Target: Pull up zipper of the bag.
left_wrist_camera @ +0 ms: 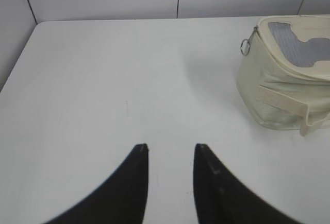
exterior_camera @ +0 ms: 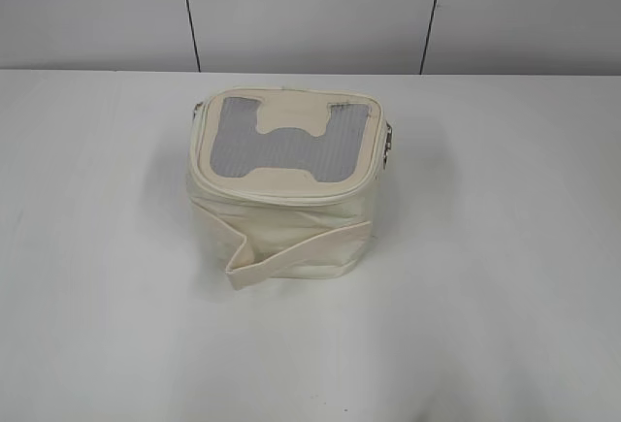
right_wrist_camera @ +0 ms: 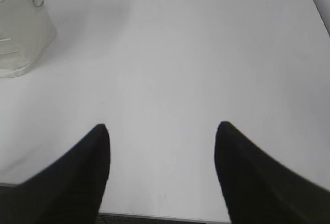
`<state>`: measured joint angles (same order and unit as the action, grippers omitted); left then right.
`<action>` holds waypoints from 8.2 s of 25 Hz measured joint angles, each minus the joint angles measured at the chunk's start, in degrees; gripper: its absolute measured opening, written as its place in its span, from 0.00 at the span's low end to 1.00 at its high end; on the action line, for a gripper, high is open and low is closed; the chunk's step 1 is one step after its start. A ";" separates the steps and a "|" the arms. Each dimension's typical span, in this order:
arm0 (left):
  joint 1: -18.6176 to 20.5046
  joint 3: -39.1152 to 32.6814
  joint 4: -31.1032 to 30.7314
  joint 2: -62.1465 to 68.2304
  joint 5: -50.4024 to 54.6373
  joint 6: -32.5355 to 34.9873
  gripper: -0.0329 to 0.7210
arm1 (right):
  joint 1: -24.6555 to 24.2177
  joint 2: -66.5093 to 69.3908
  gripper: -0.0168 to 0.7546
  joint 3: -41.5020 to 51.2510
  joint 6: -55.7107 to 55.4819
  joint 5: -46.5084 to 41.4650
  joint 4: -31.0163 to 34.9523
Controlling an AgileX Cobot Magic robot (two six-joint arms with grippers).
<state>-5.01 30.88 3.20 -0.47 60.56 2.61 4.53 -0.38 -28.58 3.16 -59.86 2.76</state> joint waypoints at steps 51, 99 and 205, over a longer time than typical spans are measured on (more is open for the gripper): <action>-1.36 0.00 1.13 0.00 0.00 0.00 0.36 | 7.73 100.33 0.67 -45.16 70.72 19.25 61.80; 11.14 36.04 71.22 106.81 0.72 97.65 0.71 | 18.97 137.22 0.09 -89.05 51.41 -3.67 49.86; -18.33 80.55 52.37 129.93 7.50 61.10 0.64 | -1.74 100.70 0.62 -10.33 106.50 17.78 101.48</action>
<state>-23.34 111.43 55.58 129.46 68.06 63.71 2.79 100.32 -38.90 109.66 -42.07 104.25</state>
